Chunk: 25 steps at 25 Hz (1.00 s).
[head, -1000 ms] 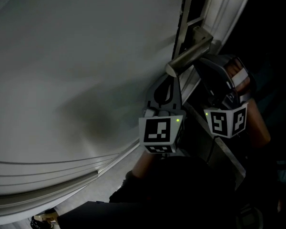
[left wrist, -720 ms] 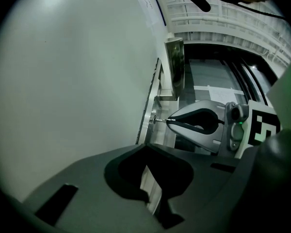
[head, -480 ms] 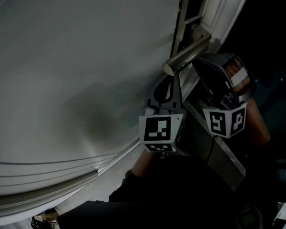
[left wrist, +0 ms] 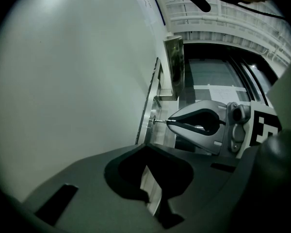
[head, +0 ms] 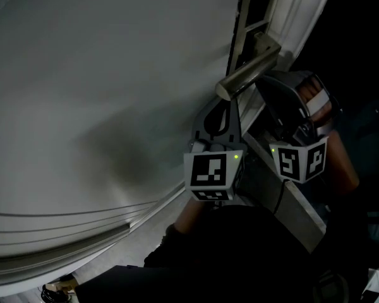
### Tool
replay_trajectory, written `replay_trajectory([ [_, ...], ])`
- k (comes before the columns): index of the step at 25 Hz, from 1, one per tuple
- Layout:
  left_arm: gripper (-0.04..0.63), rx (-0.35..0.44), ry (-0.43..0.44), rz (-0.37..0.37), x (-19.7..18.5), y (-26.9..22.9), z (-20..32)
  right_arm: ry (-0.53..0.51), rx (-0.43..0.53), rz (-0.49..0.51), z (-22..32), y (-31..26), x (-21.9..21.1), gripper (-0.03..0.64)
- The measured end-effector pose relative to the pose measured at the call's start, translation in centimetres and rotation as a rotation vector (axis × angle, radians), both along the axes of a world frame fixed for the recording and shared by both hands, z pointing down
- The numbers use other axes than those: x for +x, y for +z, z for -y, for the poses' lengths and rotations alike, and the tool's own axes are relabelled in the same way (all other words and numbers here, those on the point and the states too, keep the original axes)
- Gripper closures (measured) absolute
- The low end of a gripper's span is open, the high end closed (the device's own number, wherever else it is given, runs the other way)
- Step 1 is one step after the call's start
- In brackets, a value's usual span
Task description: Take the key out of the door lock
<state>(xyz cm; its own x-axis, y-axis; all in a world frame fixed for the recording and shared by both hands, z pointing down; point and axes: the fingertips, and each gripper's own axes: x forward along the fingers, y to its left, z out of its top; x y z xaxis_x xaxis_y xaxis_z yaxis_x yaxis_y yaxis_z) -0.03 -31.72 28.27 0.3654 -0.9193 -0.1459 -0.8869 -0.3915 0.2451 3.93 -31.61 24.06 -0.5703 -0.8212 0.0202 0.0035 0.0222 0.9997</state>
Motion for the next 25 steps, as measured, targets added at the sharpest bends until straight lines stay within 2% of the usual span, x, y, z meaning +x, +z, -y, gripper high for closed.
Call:
replay_trajectory([
  [25, 0.595, -0.007, 0.013, -0.008, 0.44, 0.03, 0.1, -0.003, 0.005, -0.002, -0.24, 0.08, 0.22, 0.604],
])
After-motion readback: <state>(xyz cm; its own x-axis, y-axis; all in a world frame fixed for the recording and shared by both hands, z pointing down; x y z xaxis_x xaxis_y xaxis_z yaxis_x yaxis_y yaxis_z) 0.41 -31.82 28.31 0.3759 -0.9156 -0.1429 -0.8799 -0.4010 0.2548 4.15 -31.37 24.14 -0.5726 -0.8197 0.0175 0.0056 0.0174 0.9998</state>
